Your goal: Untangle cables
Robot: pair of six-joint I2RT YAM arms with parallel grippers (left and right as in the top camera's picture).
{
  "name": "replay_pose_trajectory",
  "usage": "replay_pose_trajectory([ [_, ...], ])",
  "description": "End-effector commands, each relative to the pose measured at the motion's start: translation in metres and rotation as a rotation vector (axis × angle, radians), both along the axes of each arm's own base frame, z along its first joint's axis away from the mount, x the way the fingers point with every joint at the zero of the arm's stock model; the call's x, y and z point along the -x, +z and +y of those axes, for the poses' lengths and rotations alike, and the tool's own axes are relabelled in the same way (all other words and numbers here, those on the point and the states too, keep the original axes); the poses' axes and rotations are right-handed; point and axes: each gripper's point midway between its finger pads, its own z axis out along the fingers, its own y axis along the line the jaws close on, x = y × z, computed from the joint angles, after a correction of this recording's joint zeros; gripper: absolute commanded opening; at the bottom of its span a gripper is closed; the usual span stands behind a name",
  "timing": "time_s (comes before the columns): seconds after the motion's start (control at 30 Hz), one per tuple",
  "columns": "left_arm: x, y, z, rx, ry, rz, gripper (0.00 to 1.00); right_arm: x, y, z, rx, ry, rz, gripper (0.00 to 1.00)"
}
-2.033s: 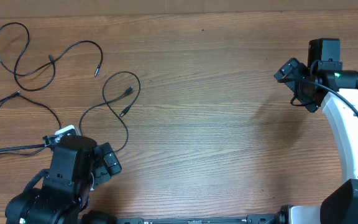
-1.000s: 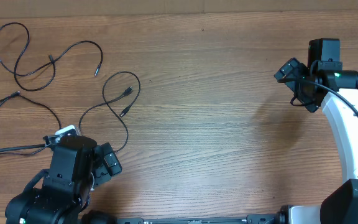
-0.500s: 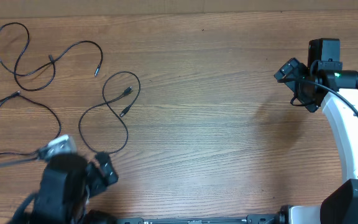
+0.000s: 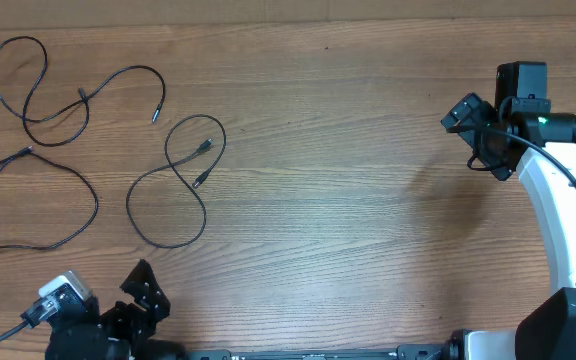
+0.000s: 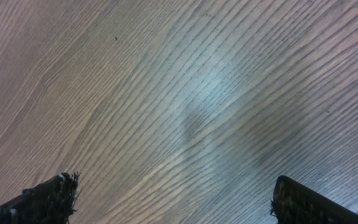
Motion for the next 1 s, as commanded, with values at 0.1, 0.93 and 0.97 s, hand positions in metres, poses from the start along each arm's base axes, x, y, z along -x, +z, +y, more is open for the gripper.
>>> replay_pose_trajectory([
  [0.1,-0.022,-0.019,0.003,-0.127,-0.038,-0.037,0.99,-0.005,0.011,-0.002,0.009,-0.008,-0.032,1.00],
  [0.93,-0.096,-0.039,-0.020,-0.296,-0.186,-0.417,0.99,-0.005,0.011,-0.002,0.009,-0.008,-0.032,1.00],
  [0.97,-0.098,-0.037,-0.023,-0.310,-0.206,-0.437,1.00,-0.005,0.011,-0.002,0.009,-0.008,-0.032,1.00],
])
